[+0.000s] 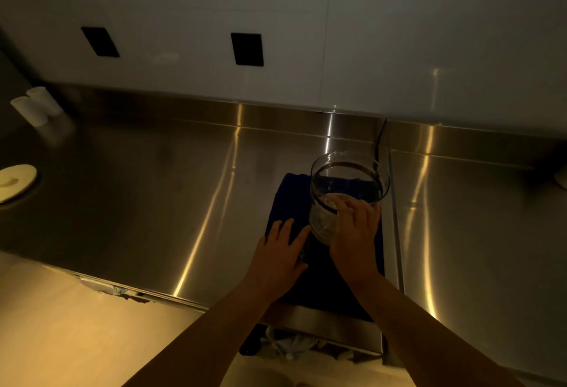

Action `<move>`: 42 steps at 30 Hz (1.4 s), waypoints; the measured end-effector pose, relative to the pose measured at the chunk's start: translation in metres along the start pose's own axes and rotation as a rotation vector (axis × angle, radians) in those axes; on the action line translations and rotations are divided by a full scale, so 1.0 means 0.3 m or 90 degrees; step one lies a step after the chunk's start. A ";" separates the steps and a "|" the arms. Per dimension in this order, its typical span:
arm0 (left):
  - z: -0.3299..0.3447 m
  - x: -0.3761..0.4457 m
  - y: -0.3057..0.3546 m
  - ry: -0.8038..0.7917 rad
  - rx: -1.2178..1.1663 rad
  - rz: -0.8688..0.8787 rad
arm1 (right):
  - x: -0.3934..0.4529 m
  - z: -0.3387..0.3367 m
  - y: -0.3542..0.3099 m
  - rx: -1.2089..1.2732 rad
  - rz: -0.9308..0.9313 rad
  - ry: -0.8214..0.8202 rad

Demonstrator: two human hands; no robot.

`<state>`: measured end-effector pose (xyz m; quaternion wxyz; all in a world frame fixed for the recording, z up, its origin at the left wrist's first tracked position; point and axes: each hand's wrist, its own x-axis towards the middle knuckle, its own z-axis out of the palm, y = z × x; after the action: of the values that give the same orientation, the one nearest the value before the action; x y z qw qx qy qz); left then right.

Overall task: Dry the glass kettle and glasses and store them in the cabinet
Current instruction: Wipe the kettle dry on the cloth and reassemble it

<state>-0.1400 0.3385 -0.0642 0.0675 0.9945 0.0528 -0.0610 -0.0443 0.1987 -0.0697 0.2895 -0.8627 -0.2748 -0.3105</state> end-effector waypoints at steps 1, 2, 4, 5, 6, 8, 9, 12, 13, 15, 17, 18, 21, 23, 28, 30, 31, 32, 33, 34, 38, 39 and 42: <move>-0.007 0.003 -0.003 -0.001 -0.003 -0.007 | 0.006 0.000 -0.003 0.008 -0.005 -0.002; -0.014 0.007 -0.009 0.002 -0.004 -0.014 | 0.014 0.001 -0.007 0.018 -0.015 -0.004; -0.032 0.013 -0.029 0.022 0.001 -0.024 | 0.031 0.009 -0.019 0.034 -0.044 -0.003; -0.041 0.017 -0.041 0.037 0.005 -0.027 | 0.042 0.016 -0.028 0.038 -0.059 -0.004; -0.050 0.019 -0.053 0.049 0.005 -0.032 | 0.052 0.025 -0.037 0.041 -0.072 -0.008; -0.070 0.018 -0.073 0.066 -0.007 -0.048 | 0.070 0.047 -0.060 0.061 -0.085 -0.024; -0.081 0.014 -0.083 0.073 -0.015 -0.060 | 0.077 0.058 -0.076 0.074 -0.087 -0.032; -0.106 -0.007 -0.117 0.085 -0.020 -0.101 | 0.092 0.093 -0.134 0.113 -0.108 -0.060; -0.114 -0.017 -0.132 0.086 -0.023 -0.117 | 0.097 0.104 -0.156 0.121 -0.120 -0.073; -0.130 -0.042 -0.168 0.085 -0.027 -0.149 | 0.114 0.120 -0.205 0.137 -0.136 -0.099; -0.142 -0.074 -0.214 0.087 -0.022 -0.177 | 0.134 0.136 -0.263 0.158 -0.151 -0.118; -0.143 -0.092 -0.239 0.091 -0.017 -0.192 | 0.142 0.146 -0.292 0.167 -0.162 -0.117; -0.140 -0.149 -0.327 0.095 -0.012 -0.241 | 0.156 0.194 -0.387 0.175 -0.198 -0.118; -0.140 -0.182 -0.391 0.092 -0.017 -0.268 | 0.161 0.233 -0.457 0.178 -0.202 -0.137; -0.152 -0.259 -0.580 0.115 -0.036 -0.312 | 0.164 0.342 -0.643 0.267 -0.239 -0.185; -0.161 -0.295 -0.673 0.125 -0.034 -0.321 | 0.162 0.399 -0.712 0.288 -0.256 -0.225; -0.165 -0.314 -0.722 0.134 -0.031 -0.323 | 0.160 0.430 -0.748 0.291 -0.260 -0.244; -0.169 -0.333 -0.771 0.140 -0.027 -0.323 | 0.159 0.460 -0.786 0.291 -0.260 -0.257; -0.174 -0.351 -0.822 0.143 -0.022 -0.320 | 0.160 0.488 -0.829 0.291 -0.253 -0.261; -0.177 -0.368 -0.872 0.142 -0.019 -0.316 | 0.160 0.512 -0.873 0.293 -0.244 -0.262; -0.191 -0.421 -1.071 0.130 -0.009 -0.311 | 0.160 0.587 -1.052 0.301 -0.217 -0.275; -0.196 -0.431 -1.117 0.128 -0.006 -0.309 | 0.164 0.606 -1.092 0.286 -0.224 -0.278; -0.207 -0.463 -1.245 0.113 -0.001 -0.299 | 0.166 0.672 -1.208 0.251 -0.237 -0.270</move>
<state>-0.3123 0.7018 -0.0330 0.0473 0.9563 0.2882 0.0126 -0.1726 0.5954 -0.0450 0.3252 -0.7707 -0.5363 -0.1127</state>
